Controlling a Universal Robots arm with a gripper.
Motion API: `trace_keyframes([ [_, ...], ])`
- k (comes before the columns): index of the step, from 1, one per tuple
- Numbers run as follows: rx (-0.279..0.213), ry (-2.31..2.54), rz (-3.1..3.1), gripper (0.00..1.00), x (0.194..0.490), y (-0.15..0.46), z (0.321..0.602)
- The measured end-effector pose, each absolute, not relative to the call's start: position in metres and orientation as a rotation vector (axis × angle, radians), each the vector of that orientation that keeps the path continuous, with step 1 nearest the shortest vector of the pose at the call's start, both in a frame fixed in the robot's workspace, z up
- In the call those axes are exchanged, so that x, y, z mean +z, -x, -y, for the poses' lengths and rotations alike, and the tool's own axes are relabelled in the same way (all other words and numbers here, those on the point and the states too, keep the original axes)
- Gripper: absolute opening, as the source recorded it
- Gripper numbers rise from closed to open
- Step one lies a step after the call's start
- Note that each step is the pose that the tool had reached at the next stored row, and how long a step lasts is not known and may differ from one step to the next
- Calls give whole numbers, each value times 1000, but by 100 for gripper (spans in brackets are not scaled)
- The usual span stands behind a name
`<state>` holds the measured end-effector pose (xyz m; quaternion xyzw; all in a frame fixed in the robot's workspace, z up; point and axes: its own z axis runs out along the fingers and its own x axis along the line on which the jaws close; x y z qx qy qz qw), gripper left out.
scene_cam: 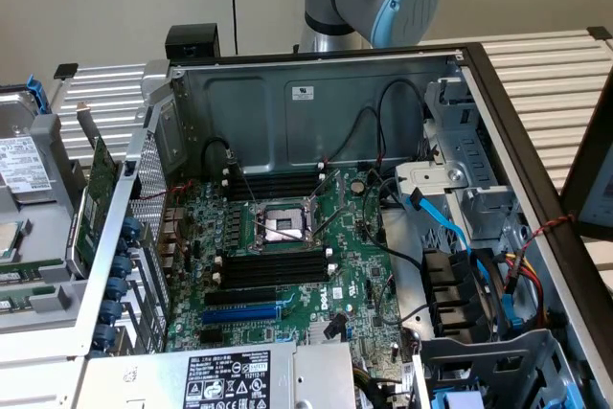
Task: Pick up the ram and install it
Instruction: 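Pick up the ram and move it above insertion slot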
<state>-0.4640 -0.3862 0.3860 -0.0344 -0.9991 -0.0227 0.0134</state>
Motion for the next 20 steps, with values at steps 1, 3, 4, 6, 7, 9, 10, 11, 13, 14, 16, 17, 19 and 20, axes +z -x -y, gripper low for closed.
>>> trace_keyframes([
  [1,-71,107,3112,11,386,464,386],
  [3,-71,107,3112,11,386,464,386],
  [4,-71,107,3112,11,386,464,386],
  [6,-63,106,3112,11,386,464,385],
  [7,-60,88,3113,11,386,464,385],
  [9,-58,31,3114,11,386,464,385],
  [10,-58,2,3113,11,386,464,385],
  [11,-57,-26,3113,11,386,464,385],
  [13,-56,-83,3111,11,386,464,385],
  [14,-56,-111,3110,11,386,464,385],
  [16,-55,-166,3107,11,386,464,385],
  [17,-55,-196,3105,11,386,464,385],
  [19,-54,-251,3100,11,386,464,385],
  [20,-53,-280,3098,11,386,464,385],
])
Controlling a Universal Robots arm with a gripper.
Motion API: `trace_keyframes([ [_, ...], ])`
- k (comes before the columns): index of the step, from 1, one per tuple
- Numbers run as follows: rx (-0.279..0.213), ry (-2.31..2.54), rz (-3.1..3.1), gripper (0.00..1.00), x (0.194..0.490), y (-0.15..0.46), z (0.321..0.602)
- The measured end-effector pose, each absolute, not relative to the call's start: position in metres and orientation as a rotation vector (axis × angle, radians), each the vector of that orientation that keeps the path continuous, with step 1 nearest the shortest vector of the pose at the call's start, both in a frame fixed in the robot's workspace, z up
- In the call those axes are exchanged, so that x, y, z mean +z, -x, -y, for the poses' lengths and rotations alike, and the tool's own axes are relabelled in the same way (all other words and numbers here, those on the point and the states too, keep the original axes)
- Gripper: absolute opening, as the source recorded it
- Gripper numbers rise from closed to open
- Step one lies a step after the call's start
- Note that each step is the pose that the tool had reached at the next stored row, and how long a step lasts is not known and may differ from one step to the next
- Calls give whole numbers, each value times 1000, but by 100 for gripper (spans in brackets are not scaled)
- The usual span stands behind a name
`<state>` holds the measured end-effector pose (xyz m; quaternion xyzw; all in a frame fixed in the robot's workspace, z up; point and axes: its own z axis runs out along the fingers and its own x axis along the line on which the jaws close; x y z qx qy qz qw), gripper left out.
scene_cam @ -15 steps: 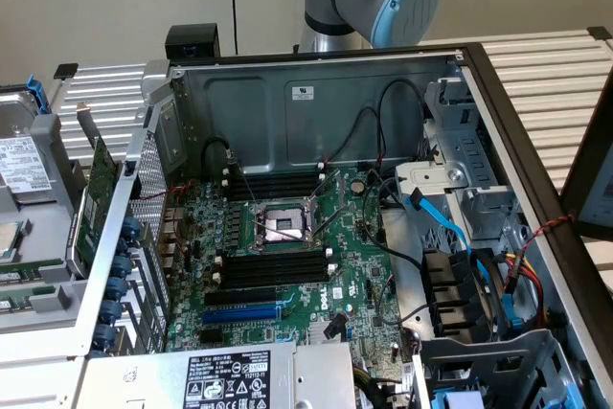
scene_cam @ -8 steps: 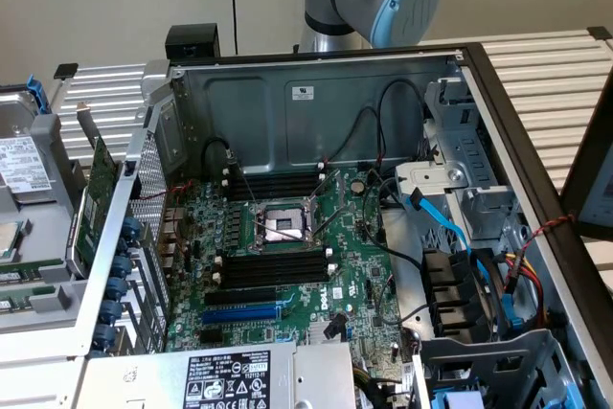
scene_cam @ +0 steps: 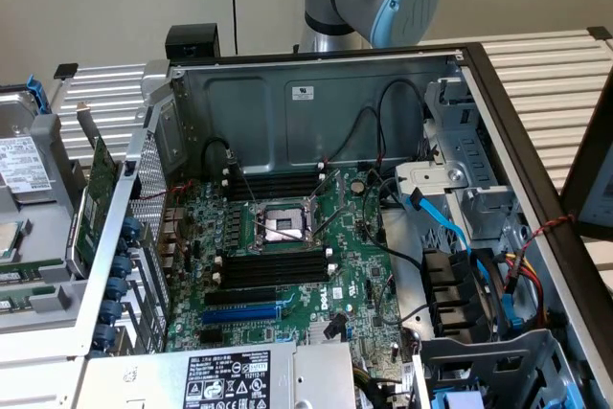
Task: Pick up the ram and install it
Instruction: 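Pick up the ram and move it above insertion slot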
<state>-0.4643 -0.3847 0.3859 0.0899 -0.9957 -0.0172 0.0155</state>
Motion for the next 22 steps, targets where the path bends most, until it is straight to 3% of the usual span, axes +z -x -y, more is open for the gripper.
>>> trace_keyframes([
  [22,-44,-888,2975,11,386,464,385],
])
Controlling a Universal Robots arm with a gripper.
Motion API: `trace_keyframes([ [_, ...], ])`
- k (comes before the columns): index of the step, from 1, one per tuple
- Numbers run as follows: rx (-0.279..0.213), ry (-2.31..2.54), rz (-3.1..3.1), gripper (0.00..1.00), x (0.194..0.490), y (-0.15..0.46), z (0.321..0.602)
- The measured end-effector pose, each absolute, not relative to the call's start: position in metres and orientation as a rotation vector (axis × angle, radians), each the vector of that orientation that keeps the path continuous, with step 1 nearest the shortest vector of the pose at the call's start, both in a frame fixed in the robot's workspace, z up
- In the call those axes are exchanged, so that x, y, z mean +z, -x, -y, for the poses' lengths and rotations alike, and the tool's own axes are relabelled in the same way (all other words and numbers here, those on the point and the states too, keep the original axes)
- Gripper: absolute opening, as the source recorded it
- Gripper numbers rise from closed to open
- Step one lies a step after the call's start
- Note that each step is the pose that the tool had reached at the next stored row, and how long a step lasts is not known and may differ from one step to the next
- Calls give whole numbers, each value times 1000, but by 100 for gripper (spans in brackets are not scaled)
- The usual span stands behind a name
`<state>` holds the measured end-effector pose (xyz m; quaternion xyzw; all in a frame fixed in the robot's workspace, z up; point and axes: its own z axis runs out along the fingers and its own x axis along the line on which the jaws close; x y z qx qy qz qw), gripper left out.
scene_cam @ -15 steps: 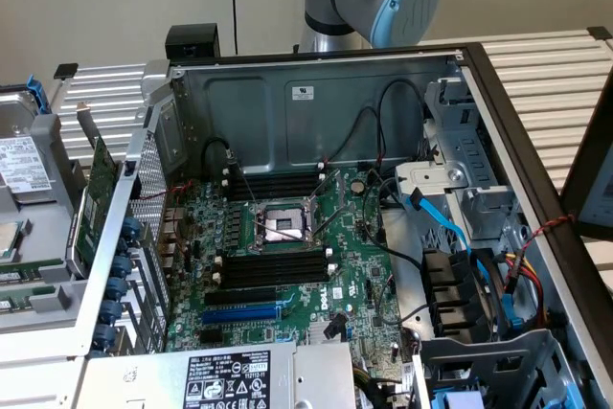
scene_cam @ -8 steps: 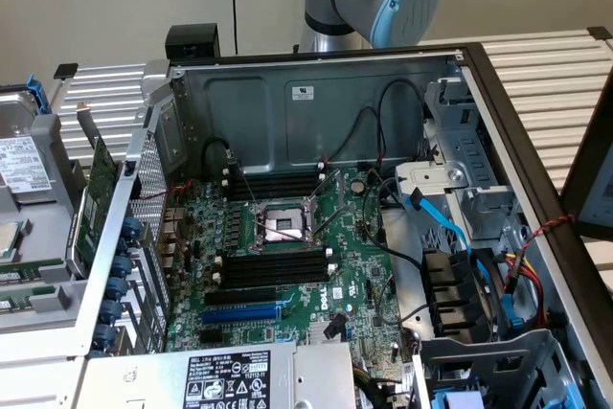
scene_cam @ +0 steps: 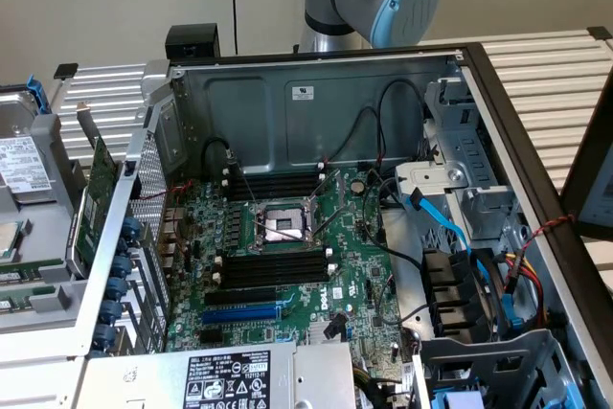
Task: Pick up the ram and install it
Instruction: 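Pick up the ram and move it above insertion slot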
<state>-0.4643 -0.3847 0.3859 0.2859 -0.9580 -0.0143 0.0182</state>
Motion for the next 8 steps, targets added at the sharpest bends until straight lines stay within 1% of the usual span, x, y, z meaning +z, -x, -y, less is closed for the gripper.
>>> trace_keyframes([
  [8,-40,-1101,2901,11,386,464,385],
])
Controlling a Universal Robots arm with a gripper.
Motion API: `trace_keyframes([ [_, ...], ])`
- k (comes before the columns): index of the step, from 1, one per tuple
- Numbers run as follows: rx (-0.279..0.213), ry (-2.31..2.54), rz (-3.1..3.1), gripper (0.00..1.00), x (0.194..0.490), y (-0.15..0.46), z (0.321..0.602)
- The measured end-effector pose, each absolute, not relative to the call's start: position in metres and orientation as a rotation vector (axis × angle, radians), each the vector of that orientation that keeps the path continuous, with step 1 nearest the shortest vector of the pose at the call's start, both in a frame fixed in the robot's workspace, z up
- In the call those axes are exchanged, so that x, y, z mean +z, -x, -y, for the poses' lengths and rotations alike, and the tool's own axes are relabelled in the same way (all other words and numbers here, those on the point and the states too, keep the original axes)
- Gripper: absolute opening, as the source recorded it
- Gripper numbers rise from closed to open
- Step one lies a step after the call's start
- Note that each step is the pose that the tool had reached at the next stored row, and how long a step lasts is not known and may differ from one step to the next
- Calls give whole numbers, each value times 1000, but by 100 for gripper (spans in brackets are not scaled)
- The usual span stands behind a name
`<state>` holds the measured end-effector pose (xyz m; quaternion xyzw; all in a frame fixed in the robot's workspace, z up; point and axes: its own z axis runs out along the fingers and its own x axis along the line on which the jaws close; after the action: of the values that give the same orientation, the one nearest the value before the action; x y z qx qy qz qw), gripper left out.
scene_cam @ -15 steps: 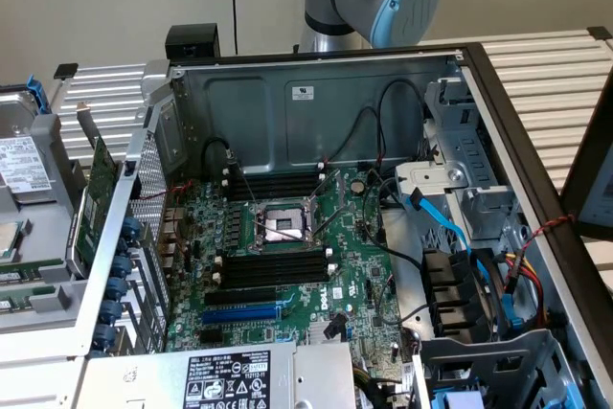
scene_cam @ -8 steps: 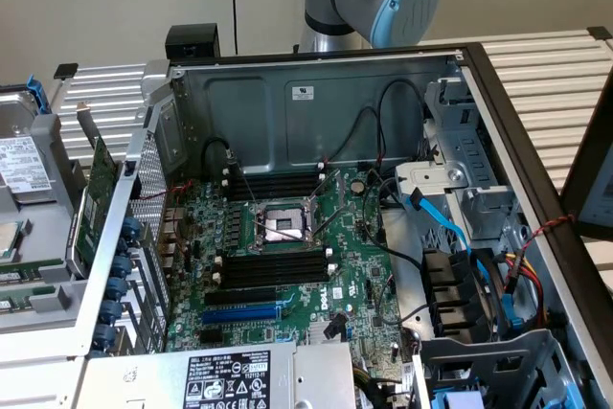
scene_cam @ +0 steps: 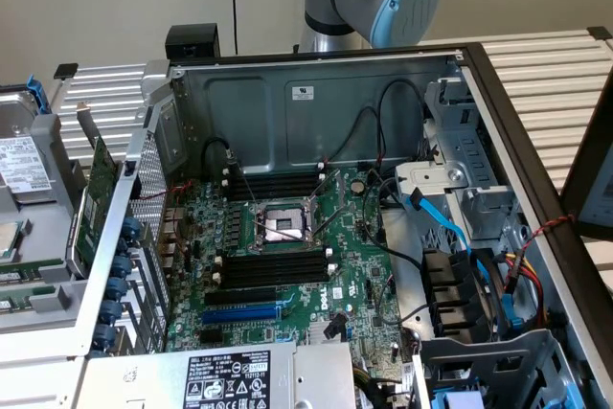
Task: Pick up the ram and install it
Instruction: 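Pick up the ram and move it above insertion slot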
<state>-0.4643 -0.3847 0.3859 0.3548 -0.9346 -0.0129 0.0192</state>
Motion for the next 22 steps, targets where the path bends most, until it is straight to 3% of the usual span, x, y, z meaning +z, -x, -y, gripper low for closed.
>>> trace_keyframes([
  [22,-25,-1656,2622,11,386,464,385],
])
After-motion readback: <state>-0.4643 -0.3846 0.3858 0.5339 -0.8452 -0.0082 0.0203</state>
